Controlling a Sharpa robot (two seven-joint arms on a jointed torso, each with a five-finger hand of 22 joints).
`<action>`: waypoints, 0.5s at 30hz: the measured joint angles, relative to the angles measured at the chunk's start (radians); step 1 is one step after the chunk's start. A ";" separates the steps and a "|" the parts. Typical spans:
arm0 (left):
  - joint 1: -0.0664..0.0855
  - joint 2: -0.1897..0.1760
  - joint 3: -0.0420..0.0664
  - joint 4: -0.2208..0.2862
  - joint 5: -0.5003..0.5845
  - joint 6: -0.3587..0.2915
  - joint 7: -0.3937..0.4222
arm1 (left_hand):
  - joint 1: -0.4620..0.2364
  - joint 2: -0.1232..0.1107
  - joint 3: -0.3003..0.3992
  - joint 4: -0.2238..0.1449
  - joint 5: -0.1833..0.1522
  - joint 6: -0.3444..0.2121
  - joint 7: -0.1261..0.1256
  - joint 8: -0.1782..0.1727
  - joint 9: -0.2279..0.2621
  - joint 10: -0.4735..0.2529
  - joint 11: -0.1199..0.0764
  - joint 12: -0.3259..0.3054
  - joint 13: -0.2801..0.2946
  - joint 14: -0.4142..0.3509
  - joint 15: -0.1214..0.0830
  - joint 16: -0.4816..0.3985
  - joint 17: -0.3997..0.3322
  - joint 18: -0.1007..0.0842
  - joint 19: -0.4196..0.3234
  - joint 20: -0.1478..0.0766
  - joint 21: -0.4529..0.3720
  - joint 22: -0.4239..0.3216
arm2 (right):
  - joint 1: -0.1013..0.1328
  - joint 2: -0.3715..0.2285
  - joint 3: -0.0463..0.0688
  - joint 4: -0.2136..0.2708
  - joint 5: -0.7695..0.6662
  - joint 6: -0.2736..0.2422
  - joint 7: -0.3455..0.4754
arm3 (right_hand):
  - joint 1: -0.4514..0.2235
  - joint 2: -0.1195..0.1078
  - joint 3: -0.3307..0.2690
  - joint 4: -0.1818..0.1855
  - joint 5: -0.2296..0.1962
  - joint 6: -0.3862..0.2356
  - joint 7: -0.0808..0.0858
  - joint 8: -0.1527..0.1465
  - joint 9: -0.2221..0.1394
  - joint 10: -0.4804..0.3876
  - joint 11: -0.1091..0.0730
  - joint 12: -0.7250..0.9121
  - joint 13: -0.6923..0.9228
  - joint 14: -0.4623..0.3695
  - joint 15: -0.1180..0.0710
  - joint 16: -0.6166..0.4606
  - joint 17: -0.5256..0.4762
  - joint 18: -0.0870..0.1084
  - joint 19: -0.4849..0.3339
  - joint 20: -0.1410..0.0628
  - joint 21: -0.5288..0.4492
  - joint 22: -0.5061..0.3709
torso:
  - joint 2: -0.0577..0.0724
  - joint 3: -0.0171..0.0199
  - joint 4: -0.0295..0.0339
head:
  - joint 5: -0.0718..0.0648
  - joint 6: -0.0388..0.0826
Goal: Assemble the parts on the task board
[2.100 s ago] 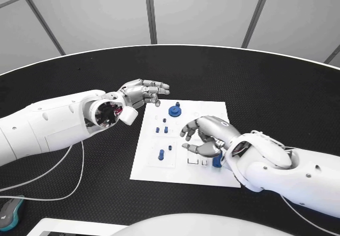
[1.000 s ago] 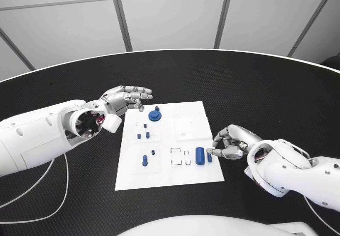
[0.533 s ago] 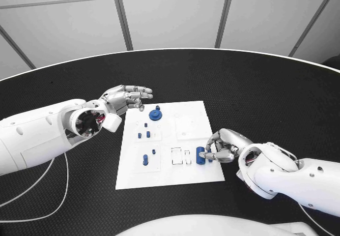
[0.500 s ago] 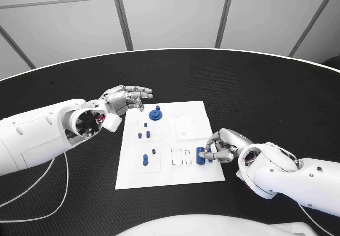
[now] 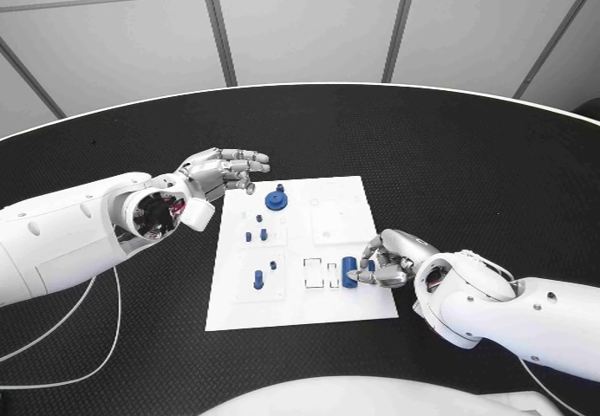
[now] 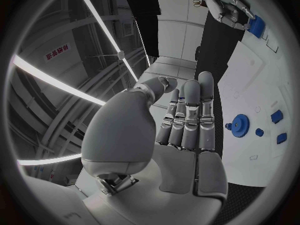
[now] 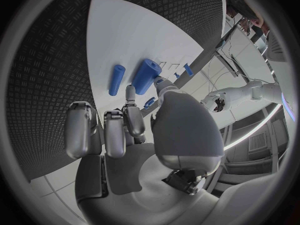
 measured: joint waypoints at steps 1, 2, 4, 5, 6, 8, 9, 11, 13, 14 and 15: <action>0.000 0.000 0.000 0.001 0.000 0.000 0.000 | 0.000 0.000 0.000 0.000 0.000 0.000 0.000 0.000 0.000 0.000 0.000 0.000 0.000 0.000 0.000 0.000 0.000 0.000 0.000 0.000 0.000 0.000 | -0.001 0.002 0.000 -0.002 -0.003 0.002 -0.002 | 0.000 0.000 0.000 0.000 0.000 0.000 0.000 0.000 0.000 0.000 0.000 0.000 0.000 0.000 0.000 0.000 0.000 0.000 0.000 0.000 0.000 0.000 | 0.000 0.0000 0.0000 | 0.000 0.000; 0.000 -0.001 0.000 0.001 0.000 0.000 0.000 | 0.000 0.000 0.000 0.000 0.000 0.000 0.000 0.000 0.000 0.000 0.000 0.000 0.001 0.000 0.000 0.000 0.000 0.000 0.000 0.000 0.000 0.000 | -0.003 0.005 0.000 -0.005 -0.005 0.004 -0.004 | 0.001 0.001 0.000 0.000 0.000 0.000 0.000 0.000 0.001 0.000 0.000 0.000 0.000 0.000 0.000 0.000 0.000 0.000 0.000 0.000 0.000 0.000 | 0.000 0.0000 -0.0001 | 0.001 0.000; 0.000 -0.002 0.000 0.002 0.000 0.000 -0.001 | 0.000 0.000 0.000 0.000 0.000 0.000 0.000 0.000 0.000 0.000 0.000 0.000 0.001 0.000 0.000 0.000 0.000 0.000 0.000 0.000 0.000 0.000 | -0.004 0.010 0.000 -0.009 -0.008 0.006 -0.008 | 0.004 0.004 0.000 0.000 0.000 0.000 0.000 0.000 0.001 0.000 0.000 0.000 0.000 0.000 0.000 0.000 0.000 0.000 0.000 0.000 0.000 0.000 | 0.000 0.0000 -0.0001 | 0.002 -0.001; 0.000 -0.002 0.000 0.002 0.000 -0.001 -0.001 | 0.000 0.000 0.000 0.000 0.000 0.000 0.000 0.000 0.000 0.000 0.000 0.000 0.001 0.000 0.000 0.000 0.000 0.000 0.000 0.000 0.000 0.000 | -0.005 0.012 0.000 -0.011 -0.008 0.007 -0.009 | 0.004 0.004 0.000 0.000 0.000 0.000 0.000 0.000 0.001 0.000 0.000 0.000 0.000 0.000 0.000 0.000 0.000 0.000 0.000 0.000 0.000 0.000 | 0.000 -0.0001 0.0000 | 0.002 -0.001; 0.000 -0.003 0.000 0.003 0.000 -0.001 -0.001 | 0.000 0.000 0.000 0.000 0.000 0.000 0.000 0.000 0.000 0.000 0.000 0.000 0.001 0.000 0.000 0.000 0.000 0.000 0.000 0.000 0.000 0.000 | -0.005 0.016 0.000 -0.014 -0.010 0.009 -0.011 | 0.004 0.004 0.000 0.000 0.000 0.000 0.000 0.000 0.001 0.000 0.000 0.000 0.000 0.000 0.000 0.000 0.000 0.000 0.000 0.000 0.000 0.000 | 0.000 -0.0002 0.0000 | 0.003 -0.002; 0.000 -0.004 0.000 0.004 0.000 -0.001 -0.001 | 0.000 0.000 -0.003 -0.003 0.000 0.000 0.000 0.000 0.000 0.000 0.000 0.000 0.001 0.000 0.000 0.000 0.000 0.000 0.000 0.000 0.000 0.000 | -0.007 0.022 0.000 -0.019 -0.011 0.010 -0.013 | 0.004 0.004 0.000 0.001 0.000 0.000 0.000 0.000 0.001 0.000 0.000 0.000 0.000 0.000 0.000 0.000 0.000 0.000 0.000 0.000 0.004 0.000 | 0.000 -0.0002 -0.0002 | 0.003 -0.002; 0.000 -0.004 0.000 0.004 0.000 -0.001 -0.001 | 0.000 0.000 -0.003 -0.003 0.000 0.000 0.000 0.000 0.000 0.000 0.000 0.000 0.001 0.000 0.000 0.000 0.000 0.000 0.000 0.000 0.000 0.000 | -0.007 0.025 0.000 -0.021 -0.011 0.010 -0.013 | 0.004 0.004 -0.001 0.001 0.000 0.000 0.000 0.000 0.001 0.000 0.000 0.000 0.000 0.000 0.000 0.000 0.000 0.000 0.000 0.000 0.004 0.000 | 0.000 -0.0003 -0.0004 | 0.004 -0.002; 0.000 -0.005 0.000 0.005 0.000 -0.001 -0.001 | 0.000 0.000 -0.003 -0.003 0.000 0.000 0.000 0.000 0.000 0.000 0.000 0.000 0.001 0.000 0.000 0.000 0.000 0.000 0.000 0.000 0.000 0.000 | -0.008 0.032 0.000 -0.025 -0.012 0.010 -0.013 | 0.004 0.004 -0.001 0.002 0.000 0.000 0.000 0.000 0.002 0.000 0.000 0.000 0.000 0.000 0.000 0.000 0.000 0.000 0.000 0.000 0.004 0.000 | 0.000 -0.0003 -0.0005 | 0.004 -0.002; 0.000 -0.005 0.000 0.005 0.000 -0.001 -0.001 | 0.000 0.000 -0.003 -0.003 0.000 0.000 0.000 0.000 0.000 0.000 0.000 0.000 0.000 0.000 0.000 0.000 0.000 0.000 0.000 0.000 0.000 0.000 | -0.008 0.037 0.000 -0.027 -0.012 0.010 -0.013 | 0.004 0.004 -0.001 0.002 0.000 0.000 0.000 0.000 0.002 0.000 0.000 0.000 0.000 0.000 0.000 0.000 0.000 0.000 0.000 0.000 0.004 0.000 | 0.000 -0.0002 -0.0006 | 0.004 -0.002; 0.000 -0.006 0.000 0.006 0.000 -0.001 -0.001 | 0.000 0.000 -0.003 -0.003 0.000 0.000 0.000 0.000 0.000 0.000 0.000 0.000 0.000 0.000 0.000 0.000 0.000 0.000 0.000 0.000 0.000 0.000 | -0.009 0.040 0.000 -0.029 -0.012 0.010 -0.013 | 0.004 0.004 -0.001 0.001 0.000 0.000 0.000 0.000 0.002 0.000 0.000 0.000 0.000 0.000 0.000 0.000 0.000 0.000 0.000 0.000 0.004 0.000 | 0.000 -0.0002 -0.0006 | 0.004 -0.003; 0.000 -0.006 0.000 0.006 0.000 -0.001 -0.001 | 0.000 0.000 -0.003 -0.003 0.000 0.000 0.000 0.000 0.000 0.000 0.000 0.000 0.000 0.000 0.000 0.000 0.000 0.000 0.000 0.000 0.000 0.000 | -0.009 0.044 0.000 -0.031 -0.012 0.010 -0.013 | 0.004 0.004 -0.001 0.001 0.000 0.000 0.000 0.000 0.002 0.000 0.000 0.000 0.000 0.000 0.000 0.000 0.000 0.000 0.000 0.000 0.004 0.000 | 0.000 0.0000 -0.0007 | 0.004 -0.003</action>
